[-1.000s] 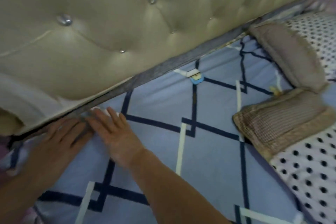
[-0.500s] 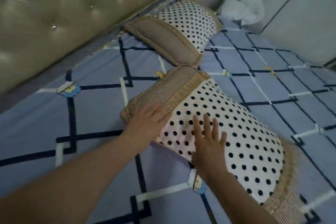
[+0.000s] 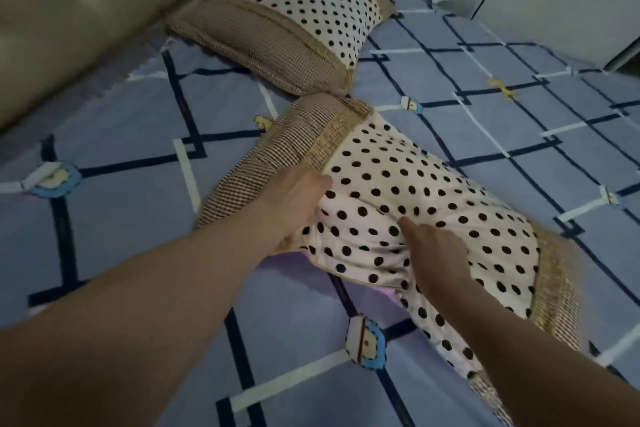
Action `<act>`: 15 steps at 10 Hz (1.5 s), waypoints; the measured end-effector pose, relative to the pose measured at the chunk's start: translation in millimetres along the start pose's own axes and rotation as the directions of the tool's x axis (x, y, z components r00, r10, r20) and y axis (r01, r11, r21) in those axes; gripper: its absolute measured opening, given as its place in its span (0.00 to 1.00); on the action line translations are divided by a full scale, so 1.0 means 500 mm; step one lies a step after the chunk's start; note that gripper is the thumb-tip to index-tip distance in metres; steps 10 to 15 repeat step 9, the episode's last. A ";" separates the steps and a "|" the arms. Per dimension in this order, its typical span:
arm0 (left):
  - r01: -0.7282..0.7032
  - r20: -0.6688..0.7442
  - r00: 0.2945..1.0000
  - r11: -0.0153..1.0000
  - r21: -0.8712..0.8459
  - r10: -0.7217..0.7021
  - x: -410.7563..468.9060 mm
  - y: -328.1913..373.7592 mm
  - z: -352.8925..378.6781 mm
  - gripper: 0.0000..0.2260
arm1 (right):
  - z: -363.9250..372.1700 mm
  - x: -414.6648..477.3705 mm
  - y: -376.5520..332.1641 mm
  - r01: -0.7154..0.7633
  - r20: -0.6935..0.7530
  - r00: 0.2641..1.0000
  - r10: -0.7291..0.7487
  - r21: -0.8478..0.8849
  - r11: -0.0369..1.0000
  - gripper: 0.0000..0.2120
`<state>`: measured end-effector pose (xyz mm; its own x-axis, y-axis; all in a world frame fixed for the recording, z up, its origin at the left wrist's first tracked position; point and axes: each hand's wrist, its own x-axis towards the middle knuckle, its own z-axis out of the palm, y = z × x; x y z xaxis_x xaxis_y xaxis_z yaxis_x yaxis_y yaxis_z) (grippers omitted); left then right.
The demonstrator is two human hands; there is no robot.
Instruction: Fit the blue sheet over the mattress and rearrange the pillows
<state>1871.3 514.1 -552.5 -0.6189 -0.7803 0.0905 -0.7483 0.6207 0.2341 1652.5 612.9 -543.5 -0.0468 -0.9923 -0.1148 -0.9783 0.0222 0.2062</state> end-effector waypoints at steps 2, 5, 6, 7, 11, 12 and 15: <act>-0.086 -0.328 0.942 0.995 -0.047 0.066 -0.176 0.001 -0.160 0.09 | -0.187 -0.001 -0.023 0.248 -0.290 0.936 -0.199 0.142 0.958 0.12; 0.242 -0.607 0.763 0.969 -0.047 -0.221 -0.395 0.010 -0.268 0.07 | -0.358 0.138 -0.261 0.670 -0.545 0.635 -0.547 0.036 0.742 0.12; 0.445 -0.431 0.802 0.895 -0.031 -0.414 -0.388 -0.040 -0.186 0.14 | -0.321 0.163 -0.346 0.630 -0.447 0.708 -0.546 0.052 0.775 0.20; 0.556 -0.081 0.831 0.824 0.110 -0.550 -0.420 -0.124 -0.067 0.29 | -0.272 0.119 -0.431 0.580 -0.377 0.780 -0.499 0.139 0.803 0.22; 0.531 0.046 0.837 0.829 0.175 -0.545 -0.428 -0.187 0.025 0.25 | -0.142 -0.011 -0.434 0.675 -0.473 0.726 -0.499 0.351 0.649 0.22; 0.531 0.046 0.837 0.829 0.175 -0.545 -0.428 -0.187 0.025 0.25 | -0.142 -0.011 -0.434 0.675 -0.473 0.726 -0.499 0.351 0.649 0.22; 0.531 0.046 0.837 0.829 0.175 -0.545 -0.428 -0.187 0.025 0.25 | -0.142 -0.011 -0.434 0.675 -0.473 0.726 -0.499 0.351 0.649 0.22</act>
